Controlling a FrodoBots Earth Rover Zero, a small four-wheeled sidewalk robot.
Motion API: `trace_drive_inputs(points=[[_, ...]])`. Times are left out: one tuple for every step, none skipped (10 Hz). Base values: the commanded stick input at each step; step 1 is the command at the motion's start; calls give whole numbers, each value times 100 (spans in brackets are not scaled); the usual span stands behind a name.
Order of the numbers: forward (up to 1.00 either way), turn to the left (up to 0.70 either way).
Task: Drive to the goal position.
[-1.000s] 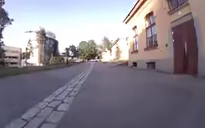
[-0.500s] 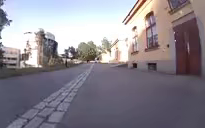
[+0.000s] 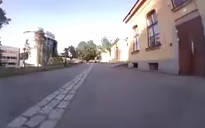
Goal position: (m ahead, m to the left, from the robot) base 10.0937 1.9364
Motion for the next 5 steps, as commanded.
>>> trace_drive_inputs(points=[[50,0],[50,0],[50,0],[50,0],[50,0]])
